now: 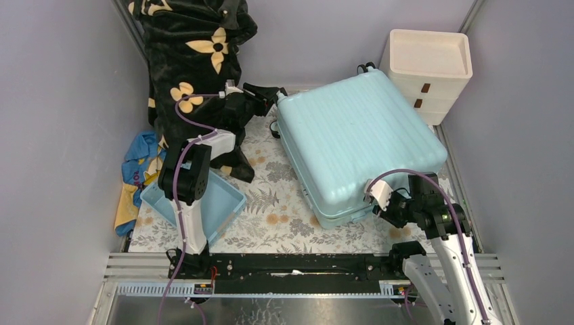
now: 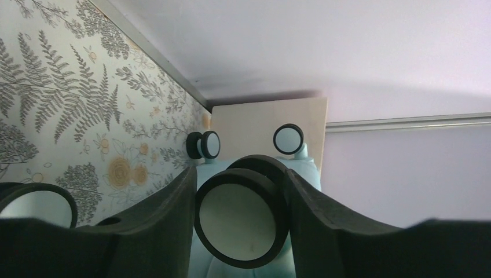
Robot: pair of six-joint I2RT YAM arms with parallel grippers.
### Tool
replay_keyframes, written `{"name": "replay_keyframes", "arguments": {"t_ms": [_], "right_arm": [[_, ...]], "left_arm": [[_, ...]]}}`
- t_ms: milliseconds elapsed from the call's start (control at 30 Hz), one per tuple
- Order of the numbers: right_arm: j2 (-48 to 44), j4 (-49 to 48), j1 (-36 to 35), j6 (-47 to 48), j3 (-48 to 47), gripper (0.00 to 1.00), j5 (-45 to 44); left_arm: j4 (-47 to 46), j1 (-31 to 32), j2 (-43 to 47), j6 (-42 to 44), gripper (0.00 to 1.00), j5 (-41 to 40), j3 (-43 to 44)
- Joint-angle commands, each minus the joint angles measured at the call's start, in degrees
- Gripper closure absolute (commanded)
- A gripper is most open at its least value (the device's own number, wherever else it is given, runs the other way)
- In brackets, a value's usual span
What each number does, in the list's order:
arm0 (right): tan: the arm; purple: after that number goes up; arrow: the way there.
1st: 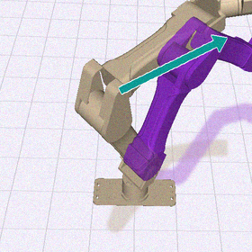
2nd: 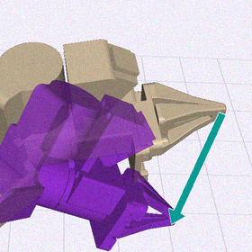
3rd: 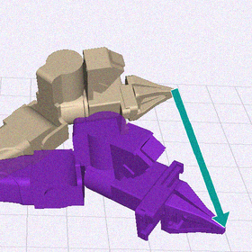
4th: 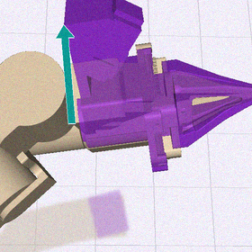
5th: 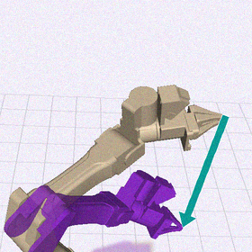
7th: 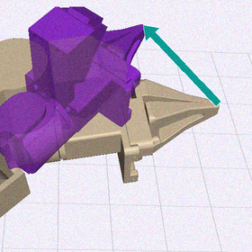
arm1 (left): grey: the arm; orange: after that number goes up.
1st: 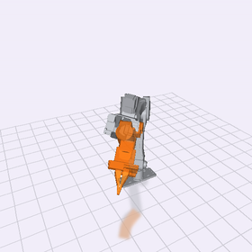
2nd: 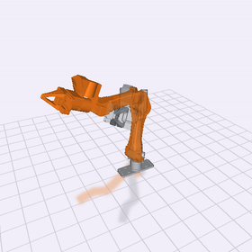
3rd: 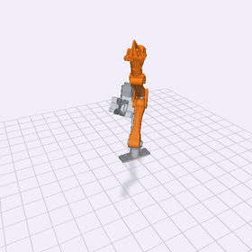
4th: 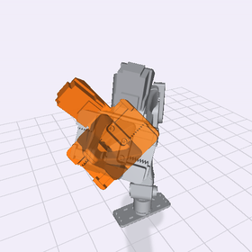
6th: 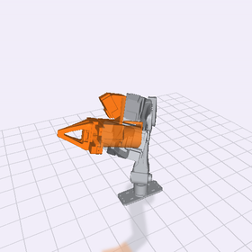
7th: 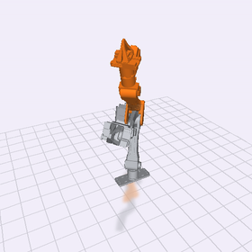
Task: Open, take out, and arrange the luggage
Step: Adjust the luggage at the center of the board.
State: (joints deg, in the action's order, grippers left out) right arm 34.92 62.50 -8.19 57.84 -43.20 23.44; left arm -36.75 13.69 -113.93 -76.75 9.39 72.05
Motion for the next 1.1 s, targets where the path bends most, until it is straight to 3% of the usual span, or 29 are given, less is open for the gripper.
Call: {"name": "replay_keyframes", "arguments": {"t_ms": [0,133,300,633,1067], "right_arm": [[0.6,-4.5,1.1,-7.7,-2.9,0.65,-1.6],[1.4,-5.8,2.3,-12.2,-4.4,0.68,-3.2],[1.7,-9.3,3.7,-22.8,-6.3,0.83,-11.7],[1.5,-14.9,4.7,-29.9,-7.3,0.87,-15.9],[17.9,-25.5,4.7,-27.8,-14.2,0.87,-7.4]], "left_arm": [[-7.5,-0.6,0.1,-5.9,0.49,2.8,-2.0],[-8.5,-1.2,2.4,-5.4,0.66,2.0,-4.6],[-9.3,-2.6,7.0,-4.0,0.79,0.4,-8.5],[-5.7,-3.7,19.7,1.8,0.83,-3.5,-16.6],[-0.9,-6.8,38.3,7.2,0.83,-4.9,-33.3]]}}
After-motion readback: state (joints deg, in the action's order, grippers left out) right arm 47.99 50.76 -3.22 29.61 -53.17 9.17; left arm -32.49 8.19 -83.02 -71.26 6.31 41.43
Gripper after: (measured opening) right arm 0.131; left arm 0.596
